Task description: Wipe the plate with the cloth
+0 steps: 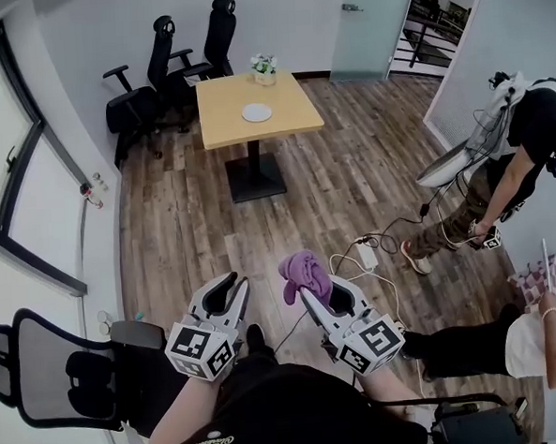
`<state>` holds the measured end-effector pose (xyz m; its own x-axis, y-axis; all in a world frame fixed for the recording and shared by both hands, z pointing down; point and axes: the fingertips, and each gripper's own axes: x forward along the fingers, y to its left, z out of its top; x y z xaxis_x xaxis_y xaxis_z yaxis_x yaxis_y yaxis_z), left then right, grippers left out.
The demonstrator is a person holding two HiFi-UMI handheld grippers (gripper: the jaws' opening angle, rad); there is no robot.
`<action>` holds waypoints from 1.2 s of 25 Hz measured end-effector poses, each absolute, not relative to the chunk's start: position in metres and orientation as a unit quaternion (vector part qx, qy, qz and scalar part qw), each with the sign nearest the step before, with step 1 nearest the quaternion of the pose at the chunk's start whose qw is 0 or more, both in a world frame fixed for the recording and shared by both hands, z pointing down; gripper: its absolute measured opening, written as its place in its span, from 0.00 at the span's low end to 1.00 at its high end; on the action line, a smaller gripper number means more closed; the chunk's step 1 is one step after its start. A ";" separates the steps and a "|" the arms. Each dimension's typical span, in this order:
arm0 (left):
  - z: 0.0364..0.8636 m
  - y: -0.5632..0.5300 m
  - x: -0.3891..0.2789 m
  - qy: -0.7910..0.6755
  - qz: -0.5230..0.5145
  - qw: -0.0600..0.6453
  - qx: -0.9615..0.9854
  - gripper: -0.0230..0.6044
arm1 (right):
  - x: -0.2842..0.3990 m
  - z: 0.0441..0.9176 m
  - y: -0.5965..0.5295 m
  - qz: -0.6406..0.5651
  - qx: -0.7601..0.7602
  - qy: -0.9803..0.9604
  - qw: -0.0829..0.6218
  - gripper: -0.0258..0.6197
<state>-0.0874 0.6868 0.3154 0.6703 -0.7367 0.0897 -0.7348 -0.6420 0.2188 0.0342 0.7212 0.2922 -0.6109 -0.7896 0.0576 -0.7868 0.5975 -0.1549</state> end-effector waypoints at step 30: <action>0.335 0.338 -0.126 -0.409 0.014 0.132 0.903 0.17 | 0.001 0.299 0.364 -0.086 -0.444 0.892 0.015 0.24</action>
